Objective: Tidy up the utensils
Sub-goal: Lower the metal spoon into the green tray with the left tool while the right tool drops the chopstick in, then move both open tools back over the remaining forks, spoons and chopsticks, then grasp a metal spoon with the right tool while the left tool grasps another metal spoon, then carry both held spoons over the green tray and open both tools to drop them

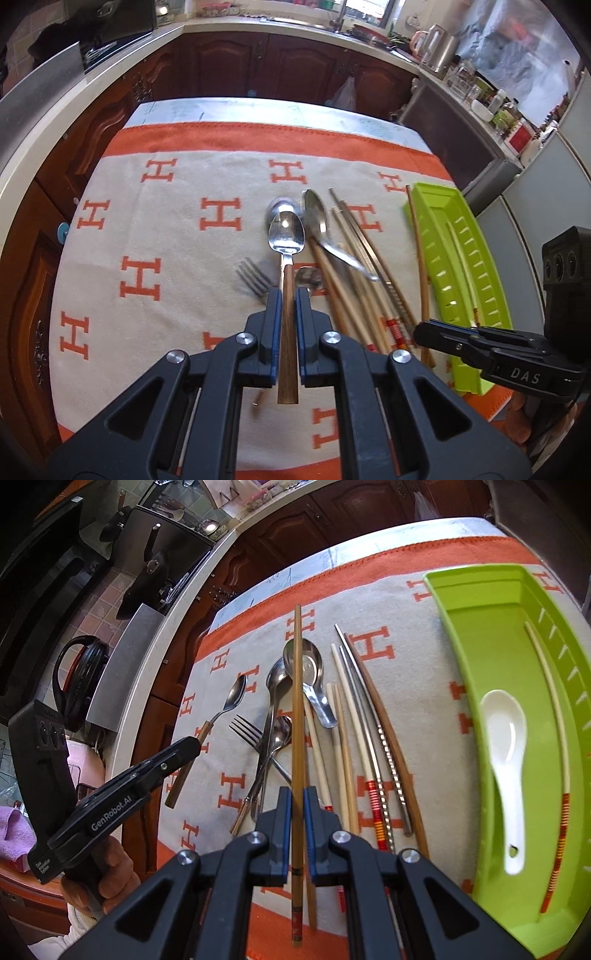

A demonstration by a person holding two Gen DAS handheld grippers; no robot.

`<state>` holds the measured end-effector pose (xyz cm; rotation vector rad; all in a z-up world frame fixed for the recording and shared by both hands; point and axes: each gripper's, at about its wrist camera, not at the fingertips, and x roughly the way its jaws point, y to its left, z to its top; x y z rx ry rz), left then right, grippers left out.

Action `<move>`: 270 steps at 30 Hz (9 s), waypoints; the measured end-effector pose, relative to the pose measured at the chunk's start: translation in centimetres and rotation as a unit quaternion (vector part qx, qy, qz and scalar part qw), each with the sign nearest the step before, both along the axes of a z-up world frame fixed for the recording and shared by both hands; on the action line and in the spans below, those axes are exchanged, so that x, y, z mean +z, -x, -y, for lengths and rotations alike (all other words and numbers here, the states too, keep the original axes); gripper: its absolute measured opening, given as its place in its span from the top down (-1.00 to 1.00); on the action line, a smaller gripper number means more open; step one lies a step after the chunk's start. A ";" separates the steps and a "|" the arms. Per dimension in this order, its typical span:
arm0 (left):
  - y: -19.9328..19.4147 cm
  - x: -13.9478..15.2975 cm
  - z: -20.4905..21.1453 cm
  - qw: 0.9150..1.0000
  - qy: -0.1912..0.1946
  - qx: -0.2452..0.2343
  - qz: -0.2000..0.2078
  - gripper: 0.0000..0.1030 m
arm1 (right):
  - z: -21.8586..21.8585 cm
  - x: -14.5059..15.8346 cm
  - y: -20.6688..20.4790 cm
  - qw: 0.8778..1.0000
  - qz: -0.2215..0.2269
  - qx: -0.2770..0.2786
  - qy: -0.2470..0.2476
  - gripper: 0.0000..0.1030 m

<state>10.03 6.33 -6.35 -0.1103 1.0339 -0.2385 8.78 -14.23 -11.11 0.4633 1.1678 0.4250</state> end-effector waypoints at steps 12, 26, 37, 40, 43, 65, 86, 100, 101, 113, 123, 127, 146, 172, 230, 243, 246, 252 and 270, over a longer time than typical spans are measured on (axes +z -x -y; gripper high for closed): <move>1.2 3.9 12.8 0.996 0.033 -0.084 0.026 0.90 | 10.0 3.5 1.9 0.994 0.024 -0.089 0.063 0.87; 0.1 -2.8 23.4 0.992 0.014 -0.112 -0.047 0.90 | 13.9 -0.1 0.2 0.981 -0.015 -0.086 0.176 0.83; 3.0 -2.2 22.8 0.987 0.017 -0.156 -0.042 0.89 | 14.3 -1.0 0.6 0.987 -0.016 -0.089 0.132 0.83; 3.7 -1.6 21.8 0.988 0.002 -0.151 -0.037 0.89 | 13.9 -0.8 1.1 0.988 -0.012 -0.088 0.126 0.83; 4.2 -1.1 20.2 0.990 -0.011 -0.138 -0.032 0.83 | 13.3 -0.6 1.7 0.989 -0.008 -0.086 0.120 0.83; 5.7 -2.1 9.9 0.996 -0.056 -0.052 -0.034 0.78 | 8.3 0.6 3.5 0.990 0.001 -0.064 0.127 0.83; 5.7 -3.5 4.0 0.997 -0.057 0.002 -0.049 0.78 | 0.7 0.8 2.7 0.989 0.005 0.008 0.148 0.83; 4.7 -4.7 -0.7 0.995 -0.052 0.055 -0.066 0.78 | -2.9 0.8 1.7 0.988 0.008 0.044 0.148 0.83; 4.7 -4.8 -1.0 0.995 -0.052 0.058 -0.067 0.78 | -3.0 0.8 1.6 0.988 0.008 0.045 0.147 0.83; 3.0 -5.1 -5.1 0.992 -0.053 0.096 -0.067 0.78 | -4.7 1.0 -2.0 0.992 0.005 0.047 0.116 0.83; 0.3 -5.7 -5.5 0.994 -0.029 0.075 -0.077 0.78 | -5.8 0.4 -7.3 0.993 -0.010 0.035 0.113 0.83; -1.7 -4.9 -4.8 0.995 -0.008 0.055 -0.077 0.78 | -5.6 -0.2 -10.5 0.993 -0.019 0.025 0.115 0.83; -11.9 -8.5 0.5 0.994 -0.015 0.003 -0.113 0.78 | -5.4 -4.6 -14.5 0.993 -0.075 0.025 0.092 0.67; -12.3 -8.3 -0.3 0.992 0.063 -0.040 -0.104 0.78 | -2.7 -2.3 -12.9 0.998 -0.053 0.010 0.027 0.66; -4.7 -5.3 -5.8 0.995 0.087 0.053 0.004 0.99 | -11.3 -3.4 -13.0 0.955 0.087 0.061 0.276 0.78; -3.4 -3.5 -5.2 0.994 0.100 0.042 0.014 0.99 | -6.4 0.3 -10.8 0.990 0.091 0.030 0.106 0.96; -3.0 -2.7 -4.6 0.994 0.103 0.034 0.017 0.99 | -5.4 1.3 -10.2 0.993 0.094 0.027 0.072 0.96; -2.1 -0.7 -2.7 0.994 0.104 0.014 0.029 0.99 | -3.6 3.6 -8.1 0.994 0.109 0.025 0.015 0.96; 0.9 5.1 5.8 0.987 0.126 -0.081 0.059 0.99 | 5.1 7.3 -1.9 0.987 0.153 -0.024 -0.047 0.96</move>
